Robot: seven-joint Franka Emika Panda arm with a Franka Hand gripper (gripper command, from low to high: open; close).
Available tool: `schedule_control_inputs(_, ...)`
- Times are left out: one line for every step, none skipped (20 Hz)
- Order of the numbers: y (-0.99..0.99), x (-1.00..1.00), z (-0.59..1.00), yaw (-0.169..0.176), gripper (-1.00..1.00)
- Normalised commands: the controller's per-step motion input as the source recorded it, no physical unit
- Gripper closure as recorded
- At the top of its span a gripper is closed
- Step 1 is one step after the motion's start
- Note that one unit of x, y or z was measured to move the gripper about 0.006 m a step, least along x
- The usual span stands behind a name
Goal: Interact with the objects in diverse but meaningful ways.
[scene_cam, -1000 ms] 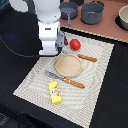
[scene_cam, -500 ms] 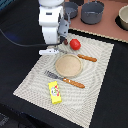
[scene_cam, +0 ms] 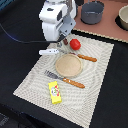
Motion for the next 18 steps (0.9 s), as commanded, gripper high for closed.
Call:
schedule_control_inputs(0.29, 0.75, 0.35, -0.117, -1.0)
schedule_control_inputs(0.33, 0.76, 0.39, -0.107, -1.0)
schedule_control_inputs(0.35, 0.76, 0.38, -0.1, -1.0)
schedule_control_inputs(0.36, 0.78, 0.37, -0.091, -1.0)
schedule_control_inputs(0.37, 0.78, 0.35, -0.084, -1.0)
schedule_control_inputs(0.38, 0.78, 0.34, -0.083, -1.0)
schedule_control_inputs(0.38, 0.78, 0.33, -0.08, -1.0)
schedule_control_inputs(0.37, 0.77, 0.33, -0.08, -1.0)
schedule_control_inputs(0.37, 0.76, 0.32, -0.08, -1.0)
schedule_control_inputs(0.39, 0.75, 0.31, -0.077, -1.0)
schedule_control_inputs(0.39, 0.74, 0.31, -0.077, -1.0)
schedule_control_inputs(0.39, 0.73, 0.29, -0.078, -1.0)
schedule_control_inputs(0.4, 0.72, 0.24, -0.072, -1.0)
schedule_control_inputs(0.39, 0.71, 0.18, -0.073, -1.0)
schedule_control_inputs(0.36, 0.7, 0.12, -0.076, -1.0)
schedule_control_inputs(0.34, 0.69, 0.07, -0.074, -1.0)
schedule_control_inputs(0.26, 0.62, 0.02, -0.063, -1.0)
schedule_control_inputs(0.15, 0.47, 0.0, -0.035, -1.0)
